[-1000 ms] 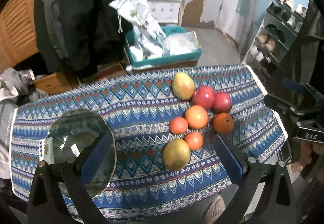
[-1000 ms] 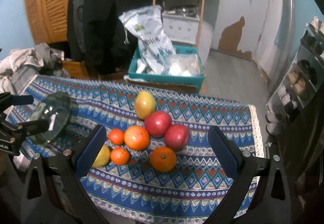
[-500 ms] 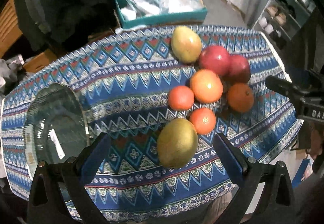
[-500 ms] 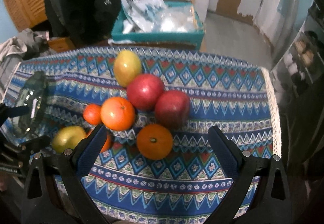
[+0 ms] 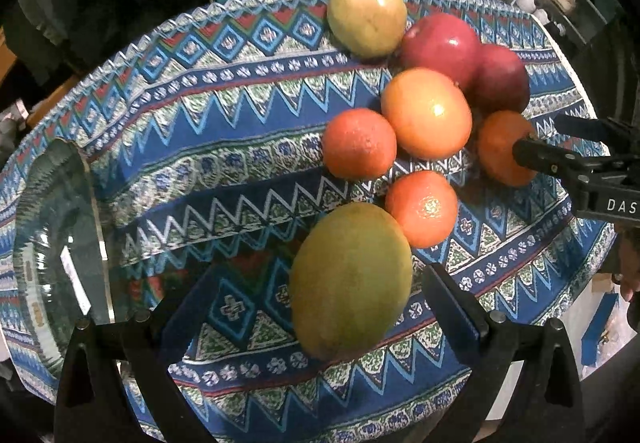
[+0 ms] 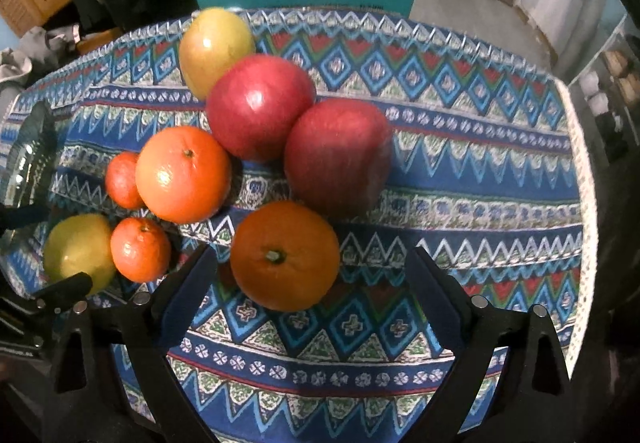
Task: Organize fruits
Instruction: 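Move left gripper toward the mango while right gripper approaches the large orange, then close left gripper on the yellow-green mango while right gripper grasps the large orange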
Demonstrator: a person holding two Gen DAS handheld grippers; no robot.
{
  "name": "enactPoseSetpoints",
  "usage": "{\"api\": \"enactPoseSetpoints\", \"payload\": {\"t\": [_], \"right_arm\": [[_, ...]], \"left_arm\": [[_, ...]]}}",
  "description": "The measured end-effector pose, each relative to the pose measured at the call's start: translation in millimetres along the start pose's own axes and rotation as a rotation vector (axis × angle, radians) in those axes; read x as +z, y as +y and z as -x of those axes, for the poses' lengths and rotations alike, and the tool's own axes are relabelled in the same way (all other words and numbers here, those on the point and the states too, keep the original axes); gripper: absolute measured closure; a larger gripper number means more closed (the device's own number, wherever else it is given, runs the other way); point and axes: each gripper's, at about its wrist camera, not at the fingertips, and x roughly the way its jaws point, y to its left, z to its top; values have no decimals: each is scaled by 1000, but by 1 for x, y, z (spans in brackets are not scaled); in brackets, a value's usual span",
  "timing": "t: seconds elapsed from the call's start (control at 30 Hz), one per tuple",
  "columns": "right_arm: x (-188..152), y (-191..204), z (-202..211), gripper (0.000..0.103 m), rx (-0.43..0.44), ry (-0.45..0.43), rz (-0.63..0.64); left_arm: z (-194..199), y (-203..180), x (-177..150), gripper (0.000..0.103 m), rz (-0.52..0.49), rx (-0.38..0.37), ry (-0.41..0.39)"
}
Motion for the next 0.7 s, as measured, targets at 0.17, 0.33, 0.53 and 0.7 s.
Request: {"api": "enactPoseSetpoints", "payload": {"t": [0.17, 0.33, 0.53, 0.7], "right_arm": [[-3, 1, -13, 13, 18, 28, -6], [0, 4, -25, 21, 51, 47, -3], [3, 14, -39, 36, 71, 59, 19], [2, 18, -39, 38, 46, 45, 35]], "left_arm": [[-15, -2, 2, 11, 5, -32, 26], [-21, -3, 4, 15, 8, -48, 23], [-23, -11, 3, 33, -18, -92, 27], [-21, -14, 3, 38, -30, -109, 22]]}}
